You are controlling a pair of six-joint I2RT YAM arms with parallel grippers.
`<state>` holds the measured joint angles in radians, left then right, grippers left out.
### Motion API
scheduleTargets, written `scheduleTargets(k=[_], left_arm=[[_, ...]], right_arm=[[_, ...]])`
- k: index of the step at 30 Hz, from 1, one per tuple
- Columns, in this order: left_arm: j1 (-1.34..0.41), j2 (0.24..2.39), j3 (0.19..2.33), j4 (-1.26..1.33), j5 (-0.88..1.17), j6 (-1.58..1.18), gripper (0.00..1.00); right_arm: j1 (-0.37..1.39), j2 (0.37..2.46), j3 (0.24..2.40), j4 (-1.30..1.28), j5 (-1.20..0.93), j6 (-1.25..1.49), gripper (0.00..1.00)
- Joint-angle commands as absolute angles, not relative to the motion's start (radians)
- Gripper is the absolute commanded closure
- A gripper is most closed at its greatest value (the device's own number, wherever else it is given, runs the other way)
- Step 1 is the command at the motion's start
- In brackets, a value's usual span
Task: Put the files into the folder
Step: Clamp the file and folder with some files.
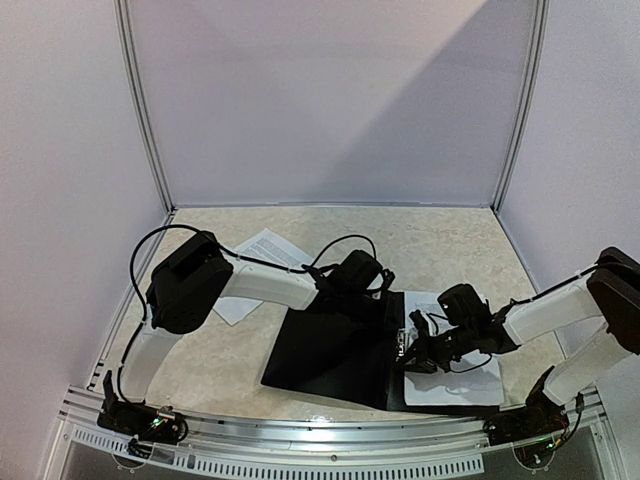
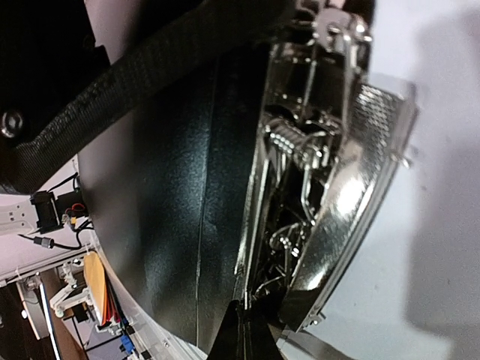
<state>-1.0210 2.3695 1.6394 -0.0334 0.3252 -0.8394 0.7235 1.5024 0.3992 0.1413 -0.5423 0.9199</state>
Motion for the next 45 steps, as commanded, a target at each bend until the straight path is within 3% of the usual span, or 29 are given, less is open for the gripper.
scheduleTargets(k=[1, 14, 36, 42, 45], left_arm=[[-1.003, 2.437, 1.593, -0.173, 0.244, -0.815, 1.0], [-1.004, 2.435, 1.588, -0.161, 0.251, -0.818, 1.0], [-0.996, 2.394, 1.576, -0.136, 0.258, -0.821, 1.0], [-0.987, 2.283, 1.615, -0.124, 0.217, -0.77, 0.71], [-0.983, 2.238, 1.7, -0.227, 0.139, -0.676, 0.62]], right_arm=[[0.735, 1.606, 0.337, 0.056, -0.557, 0.926, 1.0], [0.736, 1.567, 0.312, 0.154, -0.587, 0.966, 1.0], [0.735, 1.424, 0.391, 0.017, -0.584, 0.942, 0.75], [0.736, 1.289, 0.451, -0.177, -0.539, 0.918, 0.68], [0.733, 1.224, 0.503, -0.283, -0.494, 0.88, 0.66]])
